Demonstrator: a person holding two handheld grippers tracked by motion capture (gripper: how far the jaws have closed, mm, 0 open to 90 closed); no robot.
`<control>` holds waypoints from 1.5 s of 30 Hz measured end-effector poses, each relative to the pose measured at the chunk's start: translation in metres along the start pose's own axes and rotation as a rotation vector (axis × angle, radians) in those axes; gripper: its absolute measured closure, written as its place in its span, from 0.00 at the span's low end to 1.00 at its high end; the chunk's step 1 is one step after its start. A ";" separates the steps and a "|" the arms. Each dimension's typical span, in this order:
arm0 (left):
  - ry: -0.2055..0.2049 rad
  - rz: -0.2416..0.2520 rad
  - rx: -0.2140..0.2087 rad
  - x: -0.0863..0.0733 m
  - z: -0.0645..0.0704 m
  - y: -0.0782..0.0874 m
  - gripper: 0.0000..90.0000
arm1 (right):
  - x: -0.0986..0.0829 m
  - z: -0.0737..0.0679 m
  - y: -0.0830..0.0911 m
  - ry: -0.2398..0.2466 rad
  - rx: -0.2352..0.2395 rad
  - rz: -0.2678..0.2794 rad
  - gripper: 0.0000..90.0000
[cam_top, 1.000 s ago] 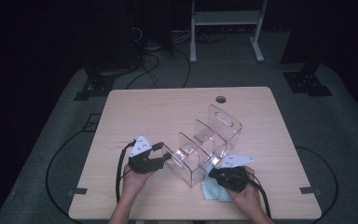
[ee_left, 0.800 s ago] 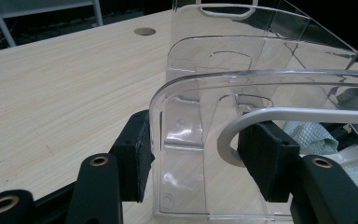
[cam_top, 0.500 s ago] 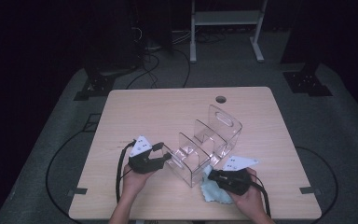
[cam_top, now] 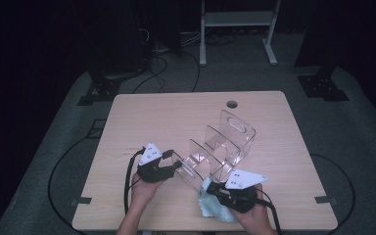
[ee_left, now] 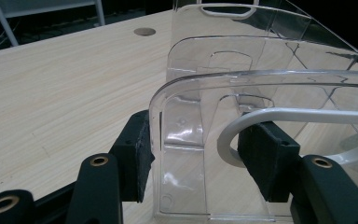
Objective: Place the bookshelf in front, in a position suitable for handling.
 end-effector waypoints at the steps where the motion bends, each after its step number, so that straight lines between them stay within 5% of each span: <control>1: 0.001 0.000 0.000 0.000 0.000 0.000 0.51 | -0.002 0.000 -0.002 -0.001 -0.001 -0.006 0.93; 11: 0.009 0.004 -0.005 0.000 -0.001 0.000 0.51 | -0.009 -0.002 -0.007 0.006 -0.016 -0.028 0.93; 17: 0.007 0.005 0.002 0.000 -0.002 0.001 0.51 | -0.032 -0.001 -0.032 -0.018 0.002 -0.133 0.93; 24: 0.011 0.008 -0.004 0.000 -0.002 0.001 0.51 | -0.029 -0.005 -0.032 -0.007 0.007 -0.122 0.93; 30: 0.007 0.007 -0.003 -0.001 -0.002 0.001 0.51 | -0.050 -0.001 -0.051 -0.012 0.019 -0.208 0.93; 38: 0.007 0.009 -0.003 -0.001 -0.003 0.001 0.51 | -0.041 0.001 -0.041 -0.018 0.021 -0.157 0.93; 45: 0.006 0.005 0.000 -0.001 -0.003 0.001 0.51 | -0.053 0.003 -0.052 -0.028 0.033 -0.217 0.93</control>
Point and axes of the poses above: each handheld gripper's, and its own axes: y roughly backward along the jaws, x roughly out of its top, z roughly to its right, the point moved 1 cm from there along -y, roughly forward along the jaws, and after that the axes turned 3 degrees about -x, right-handed, at the moved point
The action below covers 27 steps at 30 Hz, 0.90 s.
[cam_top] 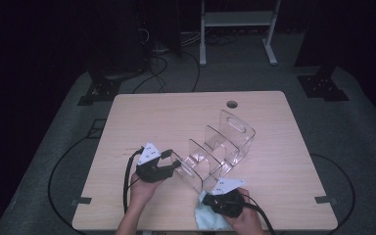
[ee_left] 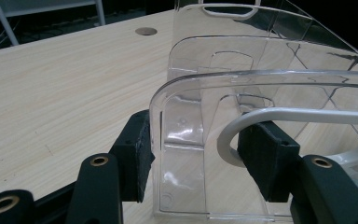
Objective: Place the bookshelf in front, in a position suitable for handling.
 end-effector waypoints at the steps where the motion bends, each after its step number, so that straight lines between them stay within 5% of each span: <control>1: 0.003 0.003 -0.001 0.000 0.000 0.000 0.51 | 0.002 -0.001 0.003 0.003 -0.001 0.011 0.93; 6: 0.007 0.006 -0.003 0.000 -0.001 -0.001 0.51 | 0.012 0.000 0.018 0.004 -0.003 0.076 0.93; 12: 0.001 -0.001 0.004 0.000 0.000 0.000 0.51 | 0.000 0.003 0.002 -0.012 0.006 0.005 0.93; 15: 0.006 -0.002 0.006 0.000 0.000 0.000 0.51 | 0.001 0.003 0.003 -0.021 0.011 0.011 0.93; 27: 0.043 -0.009 0.055 0.001 0.003 0.002 0.50 | 0.019 0.017 0.064 -0.072 -0.029 0.176 0.93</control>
Point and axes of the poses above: each handheld gripper's, and its own axes: y roughly backward along the jaws, x roughly out of its top, z roughly to its right, the point moved 1 cm from there along -y, roughly forward along the jaws, and after that the axes turned 3 degrees about -x, right-handed, at the moved point
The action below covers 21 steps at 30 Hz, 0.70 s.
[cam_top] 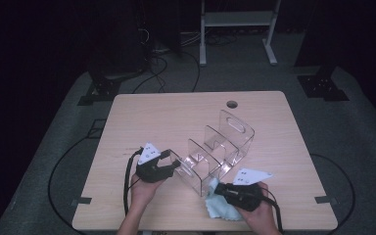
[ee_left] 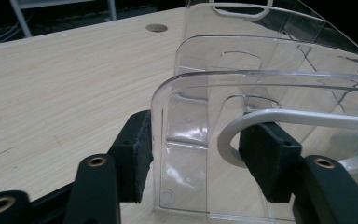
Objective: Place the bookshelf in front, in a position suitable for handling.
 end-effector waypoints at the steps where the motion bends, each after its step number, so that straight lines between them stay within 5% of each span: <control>1: -0.001 -0.003 0.006 0.000 0.000 0.000 0.50 | 0.002 0.003 0.006 -0.005 -0.014 0.011 0.93; 12: -0.024 0.000 0.016 0.001 -0.001 0.001 0.51 | 0.046 0.058 0.046 -0.043 -0.180 0.085 0.93; 15: -0.016 0.001 0.012 0.000 -0.002 0.000 0.51 | 0.058 0.079 0.045 -0.056 -0.215 0.065 0.93; 18: 0.003 -0.003 0.041 0.001 -0.004 0.000 0.42 | 0.064 0.094 0.036 -0.075 -0.219 0.025 0.93; 21: 0.006 0.000 0.037 0.001 -0.005 0.001 0.44 | 0.064 0.103 0.026 -0.093 -0.213 -0.004 0.93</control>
Point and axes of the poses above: each handheld gripper's, and its own axes: y roughly backward along the jaws, x roughly out of its top, z roughly to its right, the point moved 1 cm from there along -y, roughly forward along the jaws, and after that the axes turned 3 degrees about -x, right-handed, at the moved point
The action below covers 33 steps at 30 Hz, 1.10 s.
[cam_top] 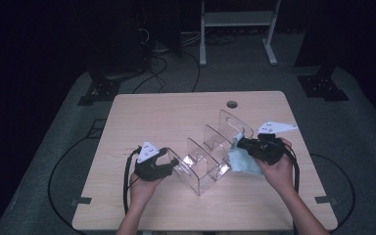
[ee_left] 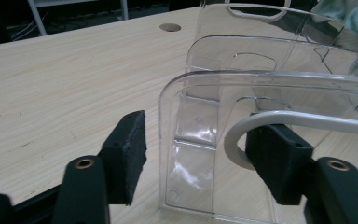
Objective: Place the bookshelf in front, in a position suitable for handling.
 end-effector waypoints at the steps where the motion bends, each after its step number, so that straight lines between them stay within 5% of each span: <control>1: -0.001 0.001 0.002 0.000 0.000 0.000 0.45 | -0.001 0.001 -0.004 0.003 0.001 -0.015 0.93; 20: -0.017 0.001 -0.016 -0.001 -0.007 0.005 0.52 | -0.009 -0.013 -0.002 -0.018 0.053 -0.069 0.95; 26: -0.014 -0.010 -0.012 -0.002 -0.007 0.008 0.47 | -0.014 -0.021 0.004 -0.025 0.057 -0.068 0.95; 33: -0.026 -0.006 -0.025 -0.002 -0.006 0.008 0.54 | -0.016 -0.029 0.010 -0.013 0.042 -0.075 0.96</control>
Point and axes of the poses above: each handheld gripper's, and its own axes: y roughly backward along the jaws, x roughly out of its top, z roughly to its right, the point moved 1 cm from there along -y, roughly forward along the jaws, and after that the axes turned 3 degrees about -x, right-handed, at the moved point
